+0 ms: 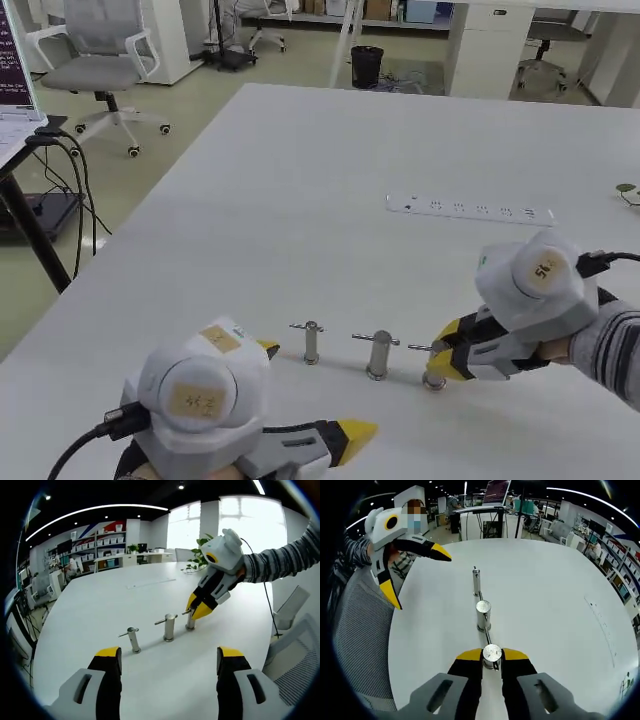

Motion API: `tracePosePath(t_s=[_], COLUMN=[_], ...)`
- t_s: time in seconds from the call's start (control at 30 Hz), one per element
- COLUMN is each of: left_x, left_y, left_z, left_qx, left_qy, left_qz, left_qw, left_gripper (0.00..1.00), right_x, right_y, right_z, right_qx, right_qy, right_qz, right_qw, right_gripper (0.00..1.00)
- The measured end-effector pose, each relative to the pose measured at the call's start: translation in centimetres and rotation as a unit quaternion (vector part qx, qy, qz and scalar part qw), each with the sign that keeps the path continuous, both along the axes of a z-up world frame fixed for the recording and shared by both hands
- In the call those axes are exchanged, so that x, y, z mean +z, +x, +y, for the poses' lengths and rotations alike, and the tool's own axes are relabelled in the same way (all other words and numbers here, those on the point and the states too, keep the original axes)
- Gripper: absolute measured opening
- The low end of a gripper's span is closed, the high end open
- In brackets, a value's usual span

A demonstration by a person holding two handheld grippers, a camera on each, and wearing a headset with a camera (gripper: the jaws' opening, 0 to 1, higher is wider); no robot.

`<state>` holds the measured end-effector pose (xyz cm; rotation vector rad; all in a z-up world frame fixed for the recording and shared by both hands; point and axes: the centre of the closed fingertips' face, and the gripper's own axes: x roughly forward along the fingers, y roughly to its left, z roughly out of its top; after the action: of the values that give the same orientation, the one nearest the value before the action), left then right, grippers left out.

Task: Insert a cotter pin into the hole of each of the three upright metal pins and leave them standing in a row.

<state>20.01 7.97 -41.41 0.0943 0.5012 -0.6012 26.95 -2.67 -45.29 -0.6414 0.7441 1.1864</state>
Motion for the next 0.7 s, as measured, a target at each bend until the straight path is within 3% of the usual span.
tracePosePath(t_s=[0.4, 0.7], left_x=[-0.2, -0.4], left_y=[0.0, -0.1], left_z=[1.6, 2.3], left_qx=[0.007, 0.018], left_qy=[0.019, 0.014], left_qz=[-0.007, -0.002], left_qw=[0.9998, 0.9997], left_gripper=[0.85, 0.86], right_x=[-0.4, -0.3], right_y=[0.4, 0.5], right_z=[-0.5, -0.7], right_qx=[0.013, 0.005], right_qy=[-0.014, -0.010], right_qz=[-0.002, 0.006], right_qw=[0.9998, 0.9999], right_gripper=[0.08, 0.09])
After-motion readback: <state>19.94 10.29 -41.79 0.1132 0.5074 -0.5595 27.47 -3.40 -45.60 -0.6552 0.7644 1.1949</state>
